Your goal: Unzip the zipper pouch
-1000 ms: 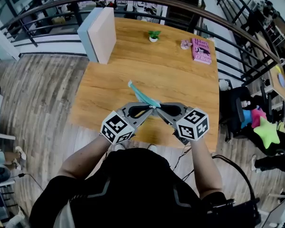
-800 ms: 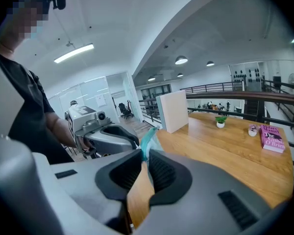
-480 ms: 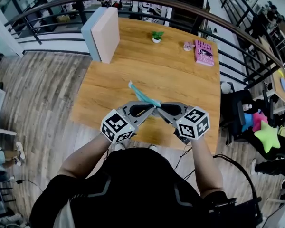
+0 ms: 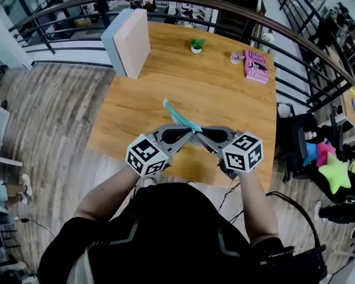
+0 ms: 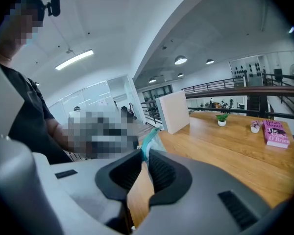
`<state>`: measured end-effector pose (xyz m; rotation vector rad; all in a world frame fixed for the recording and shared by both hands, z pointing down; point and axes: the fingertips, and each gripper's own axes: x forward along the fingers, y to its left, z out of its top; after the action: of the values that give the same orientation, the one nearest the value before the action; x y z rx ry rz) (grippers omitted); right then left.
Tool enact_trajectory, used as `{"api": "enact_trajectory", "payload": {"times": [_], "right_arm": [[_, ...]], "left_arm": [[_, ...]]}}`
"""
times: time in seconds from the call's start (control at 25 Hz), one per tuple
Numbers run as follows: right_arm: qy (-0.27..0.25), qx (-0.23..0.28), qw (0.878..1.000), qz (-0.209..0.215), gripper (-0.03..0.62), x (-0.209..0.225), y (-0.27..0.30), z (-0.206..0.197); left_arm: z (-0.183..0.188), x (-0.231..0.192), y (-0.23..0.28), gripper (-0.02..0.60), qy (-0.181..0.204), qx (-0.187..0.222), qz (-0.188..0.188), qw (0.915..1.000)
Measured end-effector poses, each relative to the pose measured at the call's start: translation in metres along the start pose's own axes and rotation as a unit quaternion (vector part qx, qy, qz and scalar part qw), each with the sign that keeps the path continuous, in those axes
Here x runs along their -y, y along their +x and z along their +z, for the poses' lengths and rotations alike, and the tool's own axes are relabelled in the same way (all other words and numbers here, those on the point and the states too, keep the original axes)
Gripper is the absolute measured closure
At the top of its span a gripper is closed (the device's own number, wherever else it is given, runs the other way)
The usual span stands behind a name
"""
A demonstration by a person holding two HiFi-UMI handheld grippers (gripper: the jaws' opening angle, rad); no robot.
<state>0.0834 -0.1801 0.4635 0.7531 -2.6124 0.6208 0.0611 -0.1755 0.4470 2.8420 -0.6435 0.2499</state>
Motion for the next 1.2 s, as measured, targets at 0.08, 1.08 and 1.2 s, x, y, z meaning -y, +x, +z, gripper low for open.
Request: {"api": "enact_trajectory", "payload": {"times": [0.08,1.08,1.2], "right_arm": [[0.002,0.001,1.000,0.000,0.542,0.003,-0.001,0.000],[-0.019,-0.021,1.000,0.007,0.542,0.036,-0.015,-0.010],[-0.030,-0.031,0.999,-0.008,0.542,0.042,-0.018,-0.015]], "left_arm": [[0.001,-0.008,0.000,0.552,-0.008,-0.005,0.011,0.9999],[-0.008,-0.094,-0.007,0.552,-0.047,-0.031,0.130,0.9899],[-0.012,-0.103,-0.011,0.552,-0.058,-0.033,0.142,0.9876]]}}
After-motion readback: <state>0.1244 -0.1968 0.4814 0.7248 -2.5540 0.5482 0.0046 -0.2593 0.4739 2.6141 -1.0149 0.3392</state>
